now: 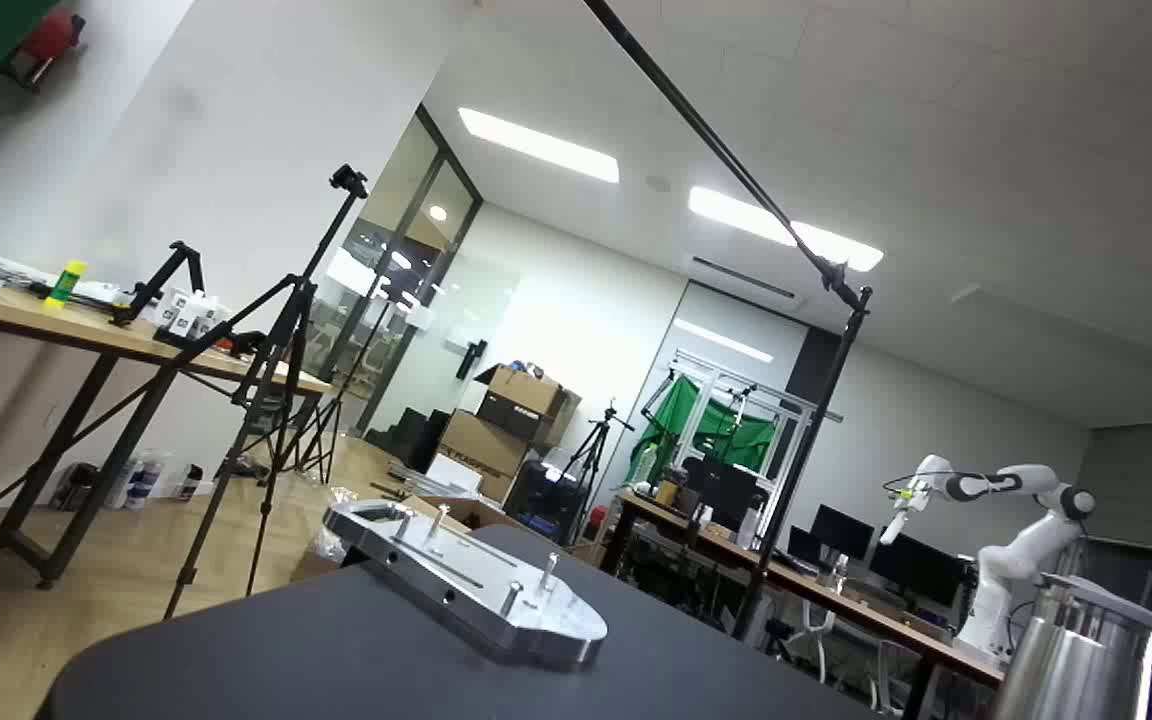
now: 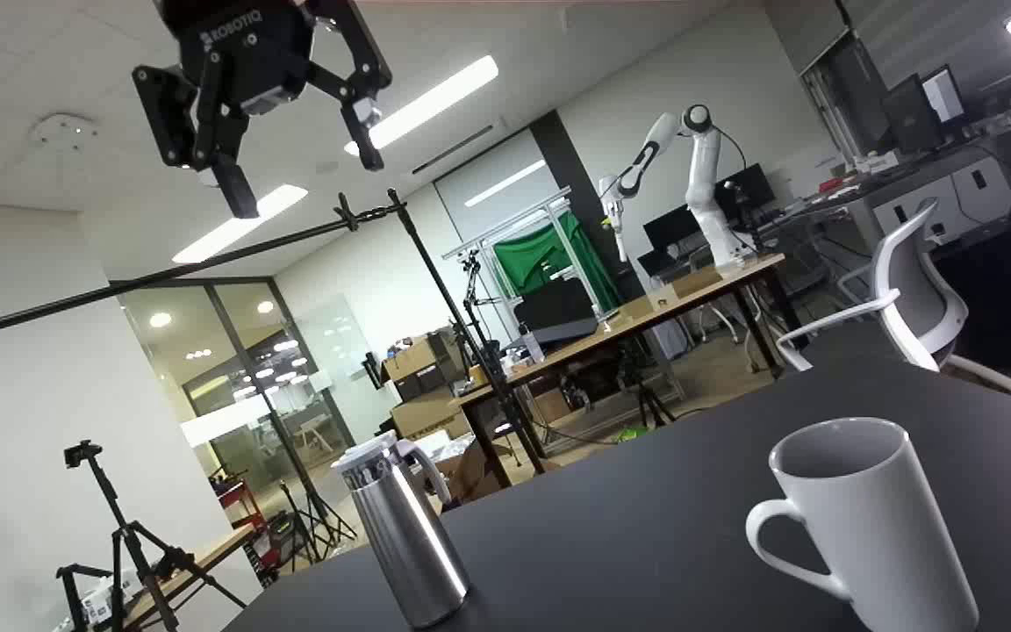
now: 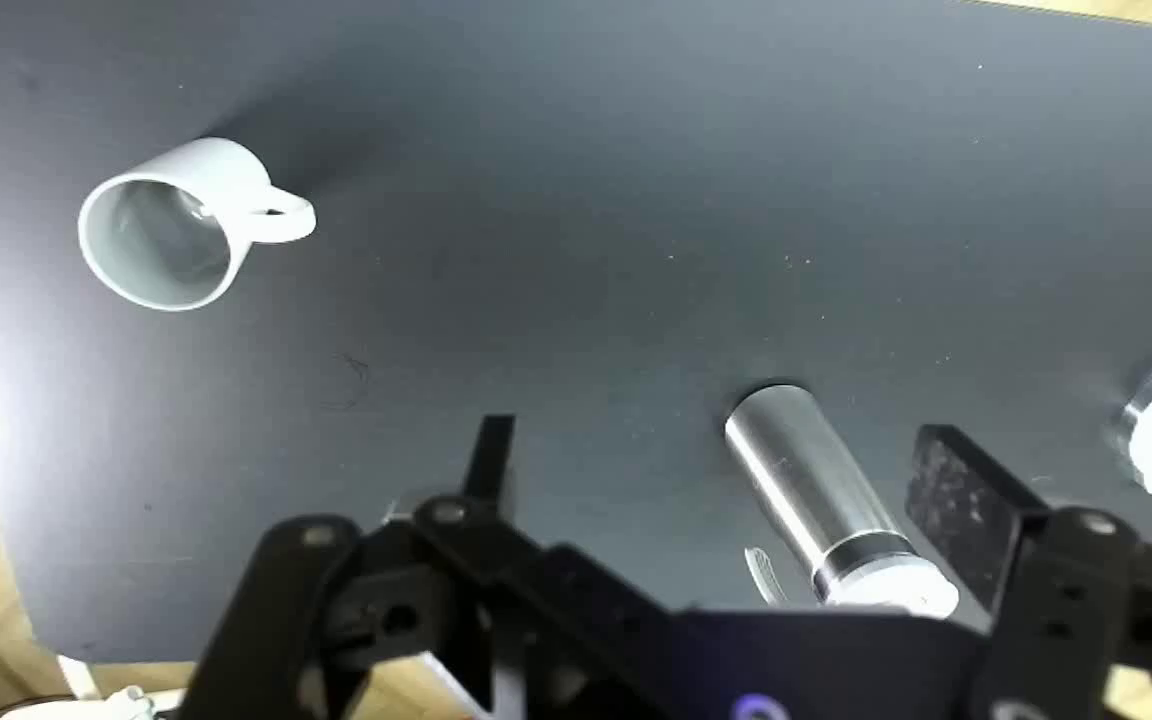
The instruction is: Open and close the lid on the top of the flask
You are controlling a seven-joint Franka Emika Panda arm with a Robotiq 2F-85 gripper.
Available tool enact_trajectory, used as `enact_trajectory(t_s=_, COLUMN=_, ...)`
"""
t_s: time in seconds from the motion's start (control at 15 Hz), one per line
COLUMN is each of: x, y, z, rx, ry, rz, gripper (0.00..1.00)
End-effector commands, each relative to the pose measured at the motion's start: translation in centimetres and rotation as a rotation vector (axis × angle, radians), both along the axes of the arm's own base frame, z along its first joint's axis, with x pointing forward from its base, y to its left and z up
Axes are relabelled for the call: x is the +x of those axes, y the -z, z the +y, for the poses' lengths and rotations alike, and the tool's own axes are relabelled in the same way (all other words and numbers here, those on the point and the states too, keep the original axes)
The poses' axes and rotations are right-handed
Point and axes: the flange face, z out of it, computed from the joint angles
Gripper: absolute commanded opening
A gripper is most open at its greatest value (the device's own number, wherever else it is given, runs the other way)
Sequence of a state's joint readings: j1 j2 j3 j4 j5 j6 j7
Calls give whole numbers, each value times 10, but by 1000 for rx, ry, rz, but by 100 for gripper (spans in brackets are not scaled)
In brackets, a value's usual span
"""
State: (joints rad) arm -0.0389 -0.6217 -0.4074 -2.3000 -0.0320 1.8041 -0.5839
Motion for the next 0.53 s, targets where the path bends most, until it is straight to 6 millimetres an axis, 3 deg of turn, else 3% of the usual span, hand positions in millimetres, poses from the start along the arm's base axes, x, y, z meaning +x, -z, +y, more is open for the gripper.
enact_trajectory(t_s=0.0, x=0, y=0, z=0, rx=1, ry=-1, rz=3, gripper=100)
enact_trajectory(t_s=0.47, x=1, y=4, z=0, rx=3, ry=-5, rz=9, gripper=100)
